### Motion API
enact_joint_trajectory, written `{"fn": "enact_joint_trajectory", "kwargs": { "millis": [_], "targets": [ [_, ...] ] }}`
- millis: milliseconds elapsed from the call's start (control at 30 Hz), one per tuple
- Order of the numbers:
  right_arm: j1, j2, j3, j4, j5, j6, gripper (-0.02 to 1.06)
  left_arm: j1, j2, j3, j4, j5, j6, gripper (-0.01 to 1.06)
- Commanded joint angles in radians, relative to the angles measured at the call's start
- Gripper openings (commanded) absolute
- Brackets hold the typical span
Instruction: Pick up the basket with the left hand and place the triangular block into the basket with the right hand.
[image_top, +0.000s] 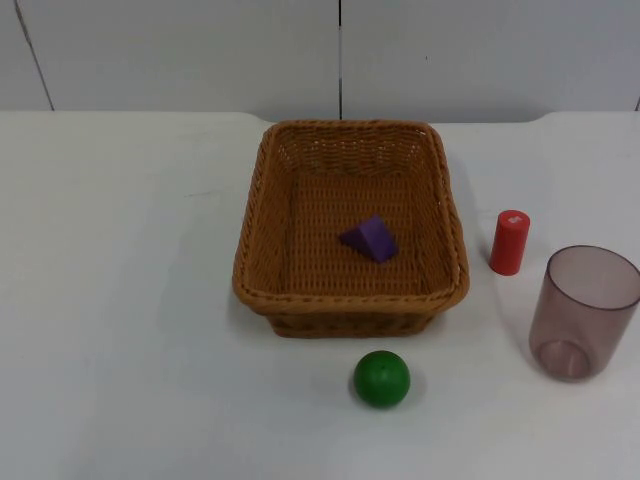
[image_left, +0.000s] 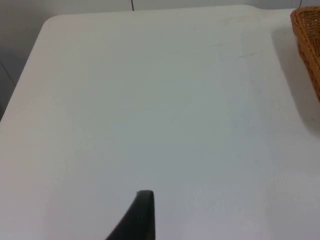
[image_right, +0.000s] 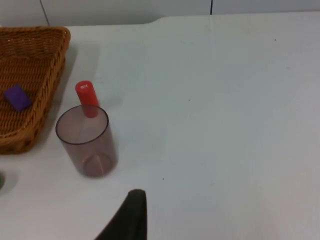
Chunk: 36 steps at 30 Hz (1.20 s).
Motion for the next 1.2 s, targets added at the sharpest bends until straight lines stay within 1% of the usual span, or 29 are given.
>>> {"fn": "enact_joint_trajectory", "kwargs": {
  "millis": [0,67,133,167,200,233,333,400,533,600,733,933,1000,1033,1067,1167],
  "targets": [
    [-0.006,-0.002,0.005,-0.008,-0.008,0.004,1.05,0.0,-0.003,0.005,0.0,-0.011,-0.009,1.05],
    [-0.006,-0.002,0.003,-0.008,-0.01,0.001,1.05,0.0,-0.003,0.005,0.0,-0.011,-0.009,1.05],
    [-0.004,-0.002,0.003,0.022,-0.012,-0.057,1.05,0.0,-0.003,0.005,0.0,-0.011,-0.009,1.05],
    [-0.004,-0.002,0.003,0.022,-0.012,-0.057,1.05,0.0,-0.003,0.005,0.0,-0.011,-0.009,1.05],
    [0.001,-0.002,0.003,0.05,-0.012,-0.094,1.05,0.0,-0.003,0.005,0.0,-0.011,-0.009,1.05],
    [0.012,-0.002,0.003,0.052,-0.012,-0.098,1.05,0.0,-0.003,0.005,0.0,-0.011,-0.009,1.05],
    [0.018,-0.002,0.003,0.034,-0.012,-0.069,1.05,0.0,-0.003,0.005,0.0,-0.011,-0.009,1.05],
    [0.022,-0.002,0.001,-0.013,-0.012,-0.002,1.05,0.0,-0.003,0.005,0.0,-0.011,-0.009,1.05],
    [0.043,-0.002,0.001,-0.024,-0.014,0.015,1.05,-0.004,-0.003,0.005,0.0,-0.011,-0.009,1.05],
    [0.056,-0.002,0.001,-0.042,-0.011,0.042,1.05,-0.011,-0.003,0.005,0.0,-0.011,-0.009,1.05],
    [0.054,-0.002,0.001,-0.041,-0.011,0.041,1.05,-0.011,-0.003,0.005,0.0,-0.011,-0.009,1.05],
    [0.054,-0.002,0.003,-0.023,-0.009,0.003,1.05,-0.011,-0.003,0.005,0.0,-0.011,-0.009,1.05],
    [0.054,-0.002,0.005,0.01,-0.009,-0.046,1.05,-0.011,-0.003,0.005,0.0,-0.011,-0.009,1.05],
    [0.054,-0.002,0.005,0.01,-0.009,-0.046,1.05,-0.011,-0.003,0.005,0.0,-0.011,-0.009,1.05],
    [0.054,-0.002,0.005,0.033,-0.009,-0.081,1.05,-0.011,-0.003,0.005,0.0,-0.011,-0.009,1.05],
    [0.054,-0.002,0.005,0.042,-0.009,-0.081,1.05,-0.011,-0.003,0.005,0.0,-0.011,-0.009,1.05]
  ]
}}
